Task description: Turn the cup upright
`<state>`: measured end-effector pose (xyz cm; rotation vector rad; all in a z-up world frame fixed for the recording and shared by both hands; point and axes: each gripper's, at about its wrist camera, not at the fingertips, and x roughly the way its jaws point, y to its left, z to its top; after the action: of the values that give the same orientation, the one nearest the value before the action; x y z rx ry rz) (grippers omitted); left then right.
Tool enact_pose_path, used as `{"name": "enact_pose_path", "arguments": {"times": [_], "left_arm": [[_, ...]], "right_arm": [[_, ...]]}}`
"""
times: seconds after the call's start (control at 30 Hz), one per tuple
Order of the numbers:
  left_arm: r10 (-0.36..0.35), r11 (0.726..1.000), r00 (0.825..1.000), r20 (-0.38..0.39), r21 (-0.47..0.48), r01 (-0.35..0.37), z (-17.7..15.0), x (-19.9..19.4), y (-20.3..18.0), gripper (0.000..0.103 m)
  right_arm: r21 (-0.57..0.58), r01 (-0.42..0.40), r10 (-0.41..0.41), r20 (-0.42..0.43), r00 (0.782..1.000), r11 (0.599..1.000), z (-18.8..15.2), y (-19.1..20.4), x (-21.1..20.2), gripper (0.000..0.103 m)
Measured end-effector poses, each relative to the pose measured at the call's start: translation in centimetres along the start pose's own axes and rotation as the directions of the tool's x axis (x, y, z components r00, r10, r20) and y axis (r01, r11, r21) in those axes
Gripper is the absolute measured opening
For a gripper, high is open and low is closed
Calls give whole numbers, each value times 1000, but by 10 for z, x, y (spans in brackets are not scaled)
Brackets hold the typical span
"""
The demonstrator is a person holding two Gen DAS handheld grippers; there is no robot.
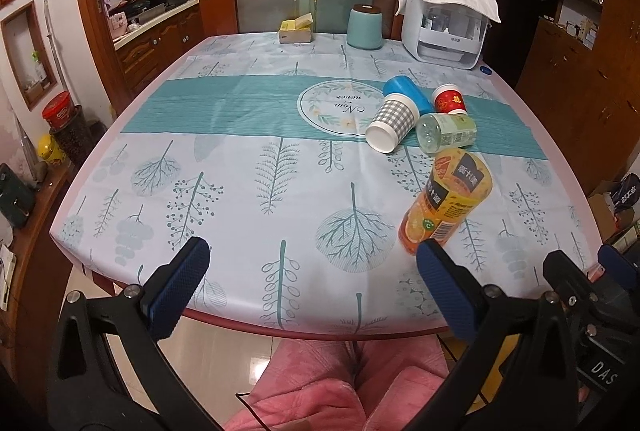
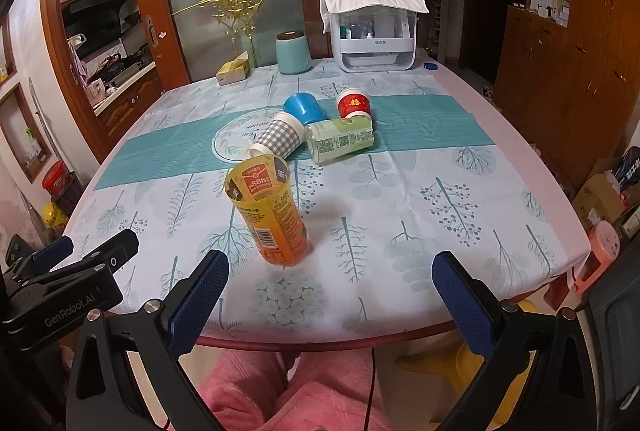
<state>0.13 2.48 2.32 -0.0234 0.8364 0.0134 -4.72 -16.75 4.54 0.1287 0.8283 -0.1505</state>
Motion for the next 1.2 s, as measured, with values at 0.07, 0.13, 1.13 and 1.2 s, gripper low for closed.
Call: {"name": "enact_pose_path", "arguments": {"times": [0.07, 0.13, 1.13, 1.2], "left_arm": [[-6, 1000, 1000, 1, 4, 6, 0, -1, -1, 103], [-7, 1000, 1000, 3, 6, 7, 0, -2, -1, 103], [-31, 998, 1000, 6, 52, 30, -3, -4, -17, 103], [-30, 998, 1000, 7, 53, 29, -3, -4, -17, 103]], "right_arm": [[-1, 3, -3, 0, 1000, 1000, 0, 1, 0, 103], [-2, 4, -4, 0, 1000, 1000, 1, 1, 0, 103], [17, 1, -1, -17, 1000, 1000, -1, -12, 7, 103], [20, 3, -3, -21, 1000, 1000, -1, -13, 9, 103]]}}
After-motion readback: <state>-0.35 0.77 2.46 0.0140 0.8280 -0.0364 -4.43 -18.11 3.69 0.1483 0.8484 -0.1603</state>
